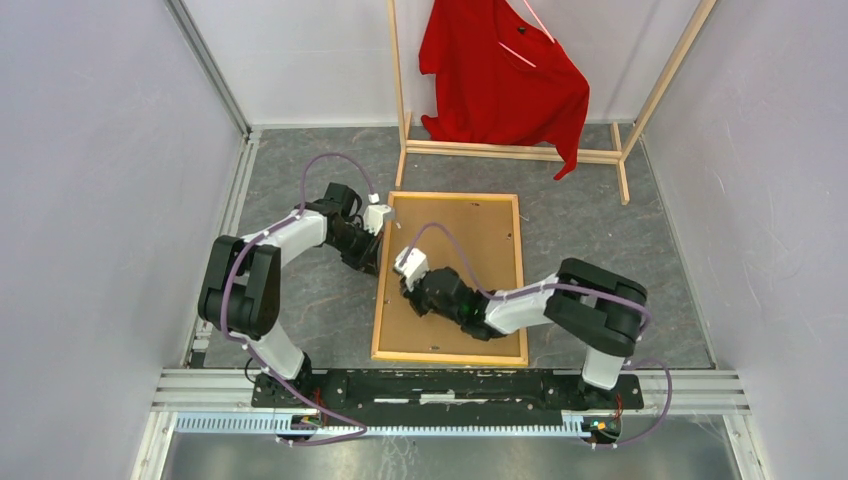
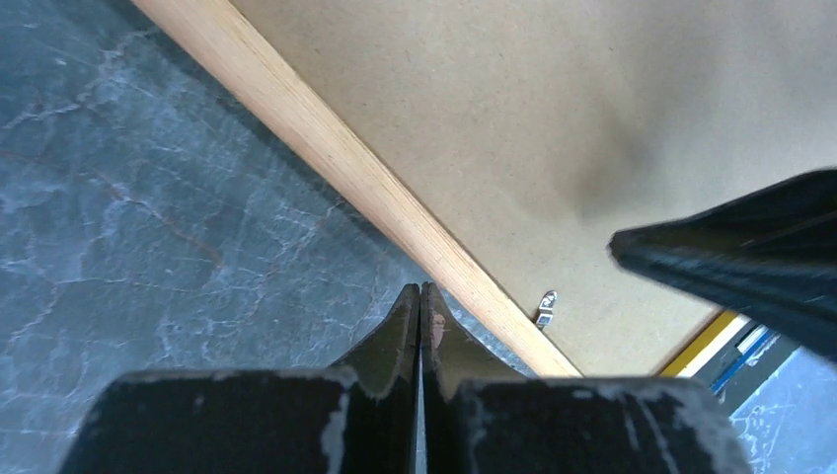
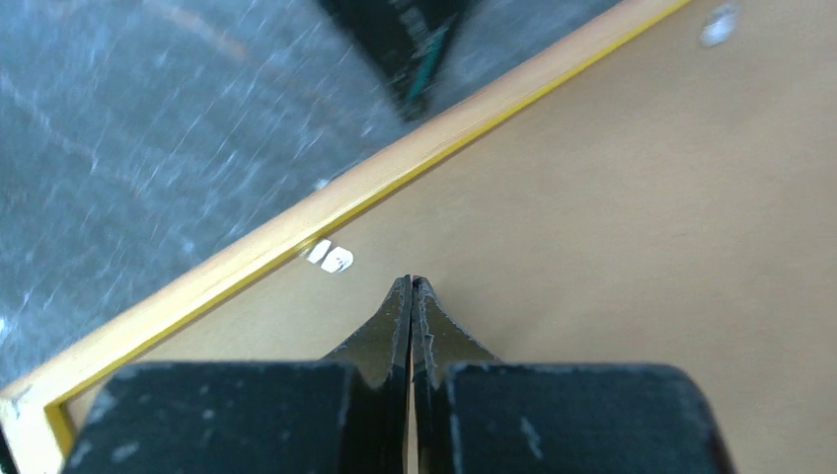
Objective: Put the photo into the frame
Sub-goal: Install the photo frame at the center of the board.
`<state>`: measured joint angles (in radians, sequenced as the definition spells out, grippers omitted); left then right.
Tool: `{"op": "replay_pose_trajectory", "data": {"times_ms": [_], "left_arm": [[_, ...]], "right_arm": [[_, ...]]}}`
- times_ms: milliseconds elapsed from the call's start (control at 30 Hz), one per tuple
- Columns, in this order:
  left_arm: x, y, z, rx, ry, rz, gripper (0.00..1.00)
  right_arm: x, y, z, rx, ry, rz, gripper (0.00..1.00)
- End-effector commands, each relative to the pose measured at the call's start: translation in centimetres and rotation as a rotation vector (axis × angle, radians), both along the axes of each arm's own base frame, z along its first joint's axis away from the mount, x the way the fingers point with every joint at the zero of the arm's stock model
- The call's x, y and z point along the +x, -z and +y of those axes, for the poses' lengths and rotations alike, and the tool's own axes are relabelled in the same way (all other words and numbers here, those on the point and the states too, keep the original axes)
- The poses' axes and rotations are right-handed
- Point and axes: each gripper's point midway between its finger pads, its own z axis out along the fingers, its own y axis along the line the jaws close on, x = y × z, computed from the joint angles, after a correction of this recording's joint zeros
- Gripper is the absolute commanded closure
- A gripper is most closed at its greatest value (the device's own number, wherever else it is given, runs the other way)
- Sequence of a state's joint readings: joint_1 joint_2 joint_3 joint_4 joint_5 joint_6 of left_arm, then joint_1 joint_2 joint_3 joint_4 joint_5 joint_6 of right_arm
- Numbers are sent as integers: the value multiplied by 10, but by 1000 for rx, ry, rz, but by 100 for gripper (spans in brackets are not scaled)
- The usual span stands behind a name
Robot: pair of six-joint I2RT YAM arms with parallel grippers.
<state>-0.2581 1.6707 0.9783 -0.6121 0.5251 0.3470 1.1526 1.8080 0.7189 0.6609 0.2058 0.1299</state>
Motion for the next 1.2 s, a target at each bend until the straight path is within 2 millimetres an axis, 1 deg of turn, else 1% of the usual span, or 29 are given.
{"op": "replay_pose_trajectory", "data": {"times_ms": [0, 100, 133, 167, 267, 300, 367, 500, 633, 733, 867, 1167], "left_arm": [[28, -19, 3, 27, -11, -80, 92], [52, -29, 2, 12, -47, -101, 85], [58, -31, 0, 2, -58, -98, 83], [65, -33, -2, -12, -66, -98, 81], [81, -32, -11, -55, -92, -71, 73], [86, -29, -13, -63, -103, -61, 70], [94, -24, -16, -76, -120, -48, 69], [103, -17, -17, -90, -128, -30, 70], [105, -11, -16, -97, -128, -19, 75], [102, -7, -17, -105, -122, -8, 78], [98, -2, -17, -109, -114, 7, 81], [94, 2, -13, -91, -107, 5, 84]], "right_arm": [[49, -71, -8, 211, 83, 3, 96], [87, -87, -12, 251, 102, 41, 87], [99, -84, -14, 243, 115, 61, 84], [109, -90, -11, 259, 108, 76, 81], [138, -88, -8, 300, 100, 152, 77], [146, -82, -8, 306, 101, 187, 76], [162, -79, -4, 321, 106, 228, 77], [182, -67, 1, 315, 115, 267, 84], [197, -52, 6, 301, 113, 302, 89], [203, -43, 8, 288, 109, 319, 90], [208, -30, 11, 278, 106, 348, 91], [211, -15, 11, 270, 115, 398, 95]]}}
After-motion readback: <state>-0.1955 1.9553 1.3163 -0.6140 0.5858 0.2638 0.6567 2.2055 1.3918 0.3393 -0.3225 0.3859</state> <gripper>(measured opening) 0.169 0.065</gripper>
